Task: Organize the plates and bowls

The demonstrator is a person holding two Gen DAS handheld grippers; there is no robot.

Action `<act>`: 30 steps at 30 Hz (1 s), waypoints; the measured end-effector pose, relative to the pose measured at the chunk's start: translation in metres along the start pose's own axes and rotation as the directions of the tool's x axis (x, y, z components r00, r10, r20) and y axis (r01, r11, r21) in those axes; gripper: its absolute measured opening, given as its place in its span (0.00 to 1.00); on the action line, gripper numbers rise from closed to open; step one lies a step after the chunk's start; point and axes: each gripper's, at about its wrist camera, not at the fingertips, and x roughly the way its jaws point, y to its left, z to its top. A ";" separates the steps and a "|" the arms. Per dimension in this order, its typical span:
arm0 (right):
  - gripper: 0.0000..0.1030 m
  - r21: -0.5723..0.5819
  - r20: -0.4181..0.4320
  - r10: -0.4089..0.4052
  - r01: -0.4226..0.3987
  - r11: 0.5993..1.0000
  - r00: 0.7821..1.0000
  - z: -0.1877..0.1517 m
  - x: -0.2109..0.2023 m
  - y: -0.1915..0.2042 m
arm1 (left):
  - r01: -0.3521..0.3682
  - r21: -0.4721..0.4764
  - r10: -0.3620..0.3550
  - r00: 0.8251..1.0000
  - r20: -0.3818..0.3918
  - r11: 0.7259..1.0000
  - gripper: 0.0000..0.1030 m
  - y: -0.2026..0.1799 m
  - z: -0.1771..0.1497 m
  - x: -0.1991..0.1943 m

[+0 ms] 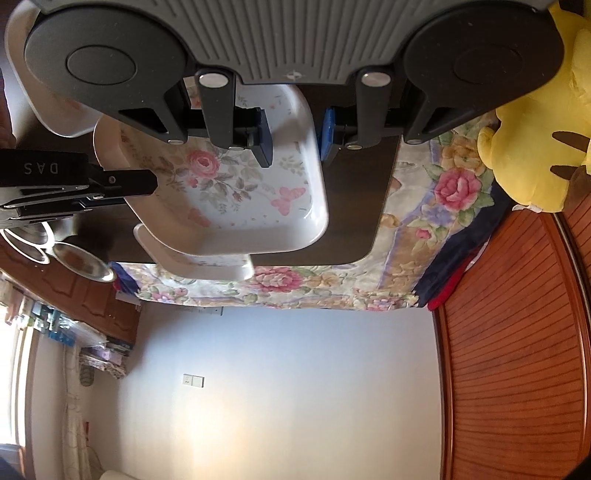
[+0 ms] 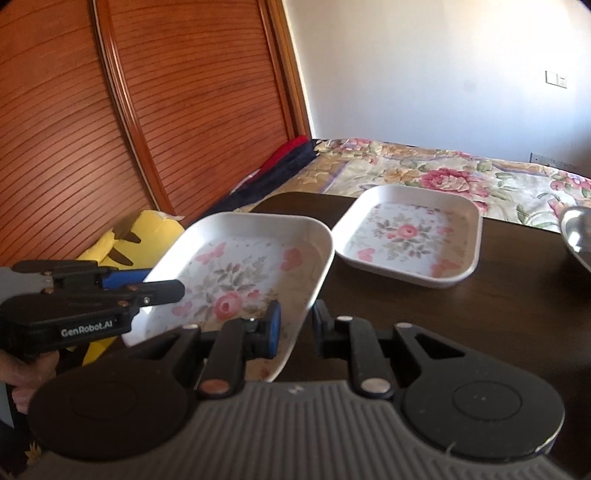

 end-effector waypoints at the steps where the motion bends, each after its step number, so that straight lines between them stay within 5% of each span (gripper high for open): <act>1: 0.20 0.003 0.007 -0.003 0.003 1.000 1.000 -0.001 -0.005 0.000 | 0.002 0.004 -0.002 1.000 0.004 1.000 0.28 -0.004 -0.001 -0.004; 30: 0.20 0.159 0.195 -0.077 0.045 0.986 0.978 -0.066 -0.096 -0.022 | 0.081 0.078 -0.084 0.996 0.033 0.994 0.28 -0.083 -0.036 -0.073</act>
